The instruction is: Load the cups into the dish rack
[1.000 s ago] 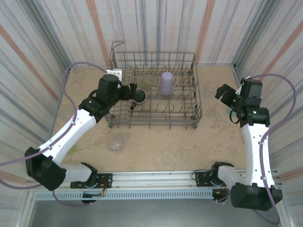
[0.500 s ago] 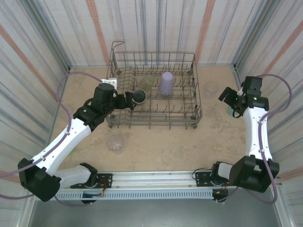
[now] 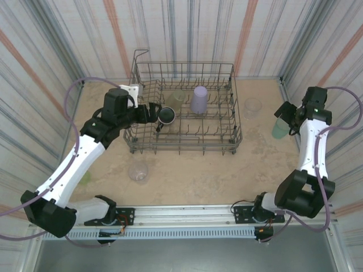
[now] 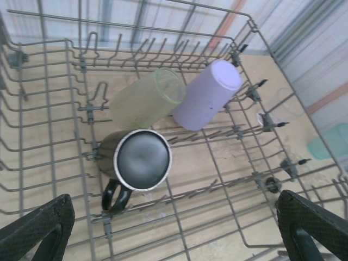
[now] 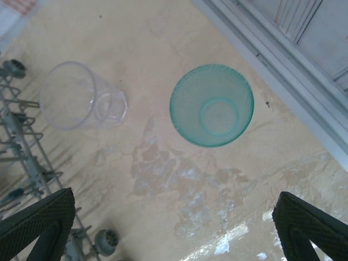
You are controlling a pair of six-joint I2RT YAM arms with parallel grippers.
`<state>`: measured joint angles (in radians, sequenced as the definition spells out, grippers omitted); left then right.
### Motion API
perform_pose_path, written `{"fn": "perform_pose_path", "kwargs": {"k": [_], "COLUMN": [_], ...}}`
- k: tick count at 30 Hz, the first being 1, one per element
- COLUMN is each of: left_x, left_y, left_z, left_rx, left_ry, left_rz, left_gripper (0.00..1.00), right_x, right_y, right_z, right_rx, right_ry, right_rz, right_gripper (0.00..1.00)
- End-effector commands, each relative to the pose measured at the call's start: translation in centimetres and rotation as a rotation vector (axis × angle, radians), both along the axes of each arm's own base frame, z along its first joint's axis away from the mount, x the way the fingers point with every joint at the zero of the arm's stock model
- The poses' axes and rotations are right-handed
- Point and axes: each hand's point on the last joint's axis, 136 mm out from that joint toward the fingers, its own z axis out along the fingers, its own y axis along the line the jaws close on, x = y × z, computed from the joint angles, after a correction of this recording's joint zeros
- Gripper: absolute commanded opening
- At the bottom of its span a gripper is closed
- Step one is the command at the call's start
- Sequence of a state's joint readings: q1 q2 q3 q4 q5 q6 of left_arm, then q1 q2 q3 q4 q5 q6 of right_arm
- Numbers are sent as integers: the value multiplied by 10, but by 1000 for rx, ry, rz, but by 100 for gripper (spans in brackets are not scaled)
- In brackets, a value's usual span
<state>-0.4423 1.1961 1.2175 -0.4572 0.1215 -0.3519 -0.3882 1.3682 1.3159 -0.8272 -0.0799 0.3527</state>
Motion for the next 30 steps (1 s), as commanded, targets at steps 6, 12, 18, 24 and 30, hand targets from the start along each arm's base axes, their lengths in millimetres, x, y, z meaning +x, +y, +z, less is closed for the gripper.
{"fn": "perform_pose_path", "kwargs": {"k": [6,12,18,24,30], "left_x": [-6,-3,-2,-3,-4], "left_y": [6,29,29,31,32], "left_z": [1,-5,-17,-20,-18], "left_rx": [-66,-51,-48,-28,-29], "left_ry": [21,53,80,97,91], "left_rz": [-30,104,112,122,127], "left_gripper": [99,99,99,99,99], "right_x": [25,42,56,59,59], "right_y": [-7,-6,2,-1,-3], "right_z": [-10,-39,-65,-74,-80], "right_rx": [20,29,12,-22,-34], "right_ry": [100,170,273,319,327], "right_rz": [70,80,114,107,94], "right_gripper": [78,54,51,48,45]}}
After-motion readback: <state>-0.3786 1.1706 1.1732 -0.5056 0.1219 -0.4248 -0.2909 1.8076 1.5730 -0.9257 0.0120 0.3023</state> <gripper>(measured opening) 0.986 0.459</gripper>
